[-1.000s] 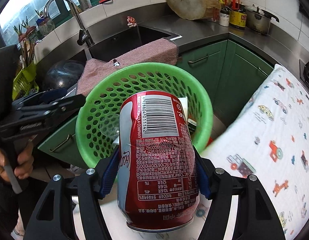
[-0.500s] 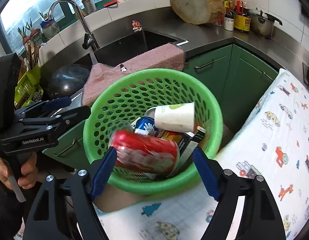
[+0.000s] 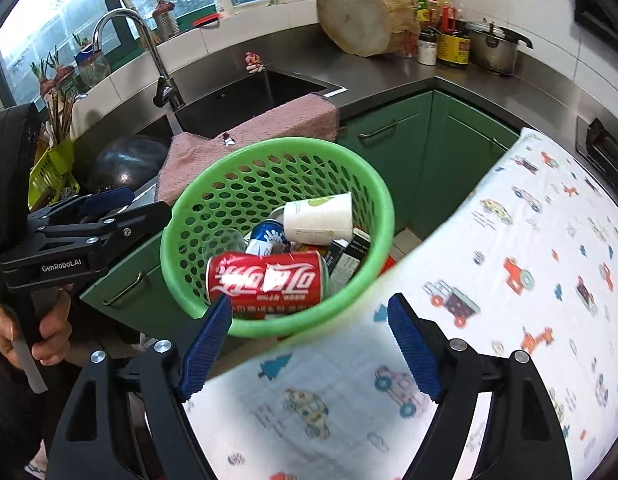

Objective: Collect trash

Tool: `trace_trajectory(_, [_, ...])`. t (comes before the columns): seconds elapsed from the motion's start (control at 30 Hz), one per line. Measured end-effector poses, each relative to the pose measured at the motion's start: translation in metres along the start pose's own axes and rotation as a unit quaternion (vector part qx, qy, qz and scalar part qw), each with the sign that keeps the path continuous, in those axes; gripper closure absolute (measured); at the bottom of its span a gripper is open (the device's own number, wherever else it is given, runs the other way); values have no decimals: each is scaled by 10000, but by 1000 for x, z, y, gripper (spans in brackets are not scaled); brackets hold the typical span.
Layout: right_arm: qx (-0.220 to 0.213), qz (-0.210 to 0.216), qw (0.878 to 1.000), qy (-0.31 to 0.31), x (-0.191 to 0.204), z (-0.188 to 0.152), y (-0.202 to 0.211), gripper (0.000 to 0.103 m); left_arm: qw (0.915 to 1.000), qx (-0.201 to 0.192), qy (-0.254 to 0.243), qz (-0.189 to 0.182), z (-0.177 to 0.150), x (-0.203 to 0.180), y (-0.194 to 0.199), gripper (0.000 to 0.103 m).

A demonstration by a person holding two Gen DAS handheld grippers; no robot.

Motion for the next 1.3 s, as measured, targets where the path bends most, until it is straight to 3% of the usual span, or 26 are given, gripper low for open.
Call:
trace_trajectory(0.4, [-63,-368,9988,-321,-13,-37,35,19,9992,-215,-316,-147,-12,-43,26,10])
trace_trajectory(1.1, [-604,-871,9920,-682,-32,-110,110,12,9950,-642,-742,-204,-50,-115,77,5])
trace_trajectory(1.3, [-771,-834,9888,-968,-37,-134,132,11,9933,-710,-881,-241,-64,-131,88,5])
Point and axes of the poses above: each gripper's, at about its wrist camera, not at the fingertips, and y roughly against the way its jaws point, x to its left, z to its top, the point moved 5 cm from there along -y, roughly the way its jaws point, and after that the axes turned 4 degrees about -z, right-handed, at the moved point
